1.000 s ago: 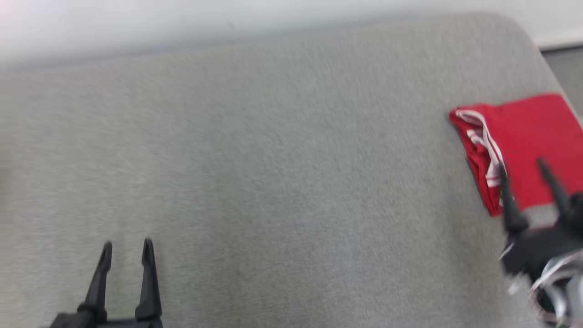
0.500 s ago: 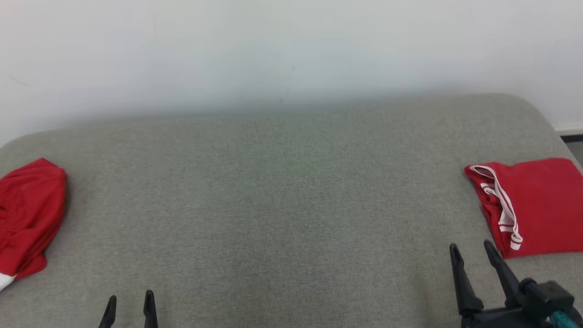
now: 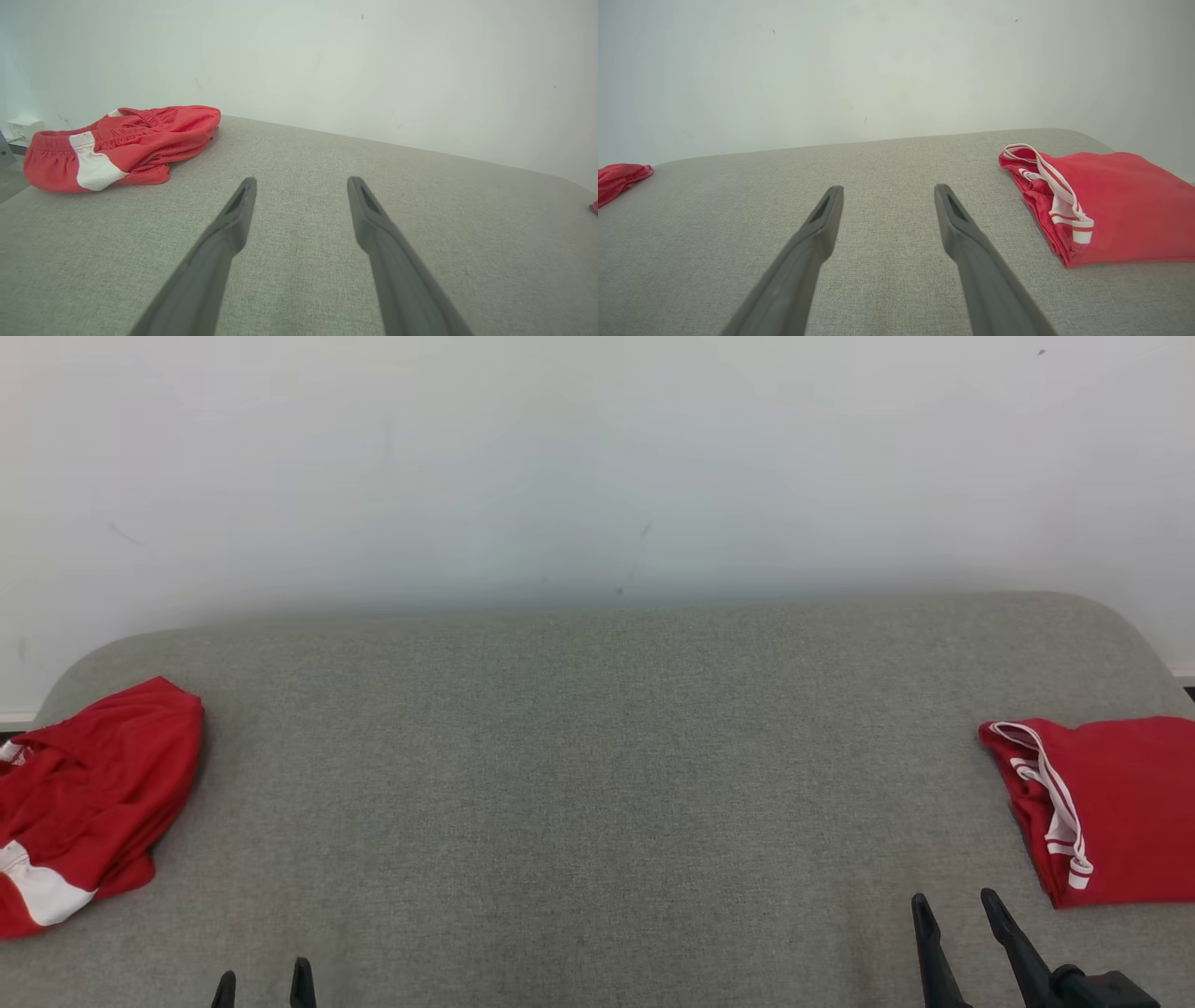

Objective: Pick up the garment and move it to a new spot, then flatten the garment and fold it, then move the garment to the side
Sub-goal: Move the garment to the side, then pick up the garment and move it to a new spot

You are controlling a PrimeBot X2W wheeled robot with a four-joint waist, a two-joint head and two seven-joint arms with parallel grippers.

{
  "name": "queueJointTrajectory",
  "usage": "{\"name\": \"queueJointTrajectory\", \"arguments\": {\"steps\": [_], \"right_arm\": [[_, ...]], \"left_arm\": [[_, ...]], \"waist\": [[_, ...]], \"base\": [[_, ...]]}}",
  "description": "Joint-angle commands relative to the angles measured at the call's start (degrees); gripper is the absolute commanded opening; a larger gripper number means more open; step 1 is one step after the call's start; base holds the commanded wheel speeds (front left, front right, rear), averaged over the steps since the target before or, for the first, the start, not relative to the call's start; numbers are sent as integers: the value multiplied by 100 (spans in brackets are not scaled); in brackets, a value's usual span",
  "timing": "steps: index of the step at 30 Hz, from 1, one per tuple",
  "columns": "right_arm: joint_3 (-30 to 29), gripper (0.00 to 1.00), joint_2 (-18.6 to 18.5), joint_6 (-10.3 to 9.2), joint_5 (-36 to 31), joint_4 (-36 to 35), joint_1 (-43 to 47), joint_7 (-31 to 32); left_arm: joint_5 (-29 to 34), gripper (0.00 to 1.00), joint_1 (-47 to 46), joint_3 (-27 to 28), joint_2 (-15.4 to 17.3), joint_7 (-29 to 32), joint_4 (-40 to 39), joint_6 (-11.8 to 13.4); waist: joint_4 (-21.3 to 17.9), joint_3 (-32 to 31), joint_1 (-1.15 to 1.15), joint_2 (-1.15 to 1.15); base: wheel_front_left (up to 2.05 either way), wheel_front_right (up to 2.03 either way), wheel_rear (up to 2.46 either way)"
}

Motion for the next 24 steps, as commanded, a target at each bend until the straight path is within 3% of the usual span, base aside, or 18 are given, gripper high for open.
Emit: {"name": "queueJointTrajectory", "arguments": {"steps": [1,24], "right_arm": [[-5,100,34,-14,-48,-4,80,-29],[0,100,132,-14,76,-43,47,-109]], "left_arm": [[-16,100,90,16,-7,-15,17,21],[-36,100,33,9,-8,-15,-3,19]], "waist": [[20,-24,0,0],[70,58,0,0]], "base": [[0,0,0],[0,0,0]]}}
